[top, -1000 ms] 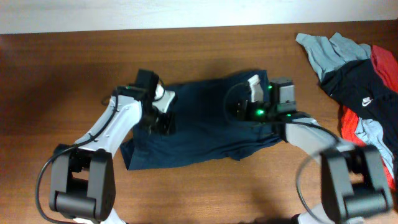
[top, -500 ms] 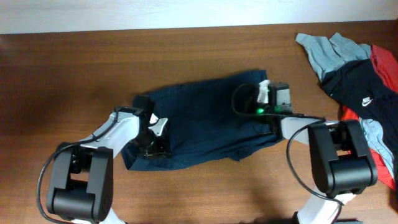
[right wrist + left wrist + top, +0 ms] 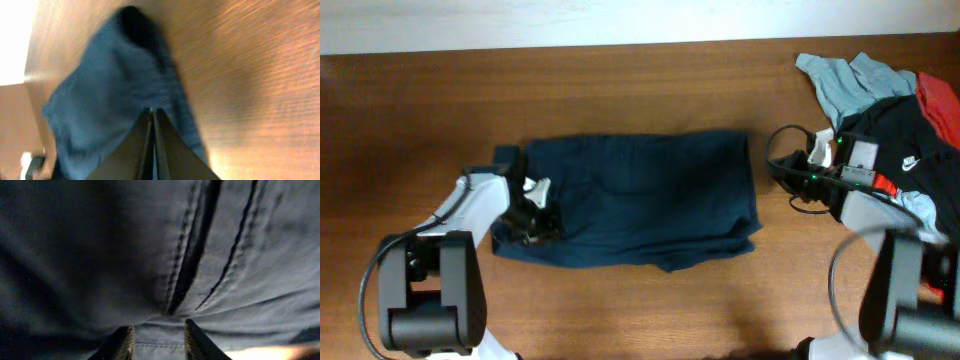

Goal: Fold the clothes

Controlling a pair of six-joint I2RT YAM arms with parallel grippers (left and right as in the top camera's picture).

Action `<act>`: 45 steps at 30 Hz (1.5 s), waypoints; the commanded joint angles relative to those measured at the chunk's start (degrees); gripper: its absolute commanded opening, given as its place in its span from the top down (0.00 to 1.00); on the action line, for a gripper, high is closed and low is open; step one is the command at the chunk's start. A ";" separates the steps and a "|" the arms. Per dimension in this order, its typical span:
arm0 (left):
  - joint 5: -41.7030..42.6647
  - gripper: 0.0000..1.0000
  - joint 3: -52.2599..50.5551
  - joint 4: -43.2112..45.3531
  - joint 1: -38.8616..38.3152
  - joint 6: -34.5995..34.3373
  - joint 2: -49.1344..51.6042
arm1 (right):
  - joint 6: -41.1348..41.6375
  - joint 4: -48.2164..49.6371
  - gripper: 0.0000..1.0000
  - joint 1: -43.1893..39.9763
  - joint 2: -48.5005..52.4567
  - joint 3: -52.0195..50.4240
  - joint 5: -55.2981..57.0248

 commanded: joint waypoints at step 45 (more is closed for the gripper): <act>2.05 0.32 11.15 -7.76 21.00 2.12 -1.57 | -20.96 -47.89 0.34 7.30 -30.60 0.33 3.74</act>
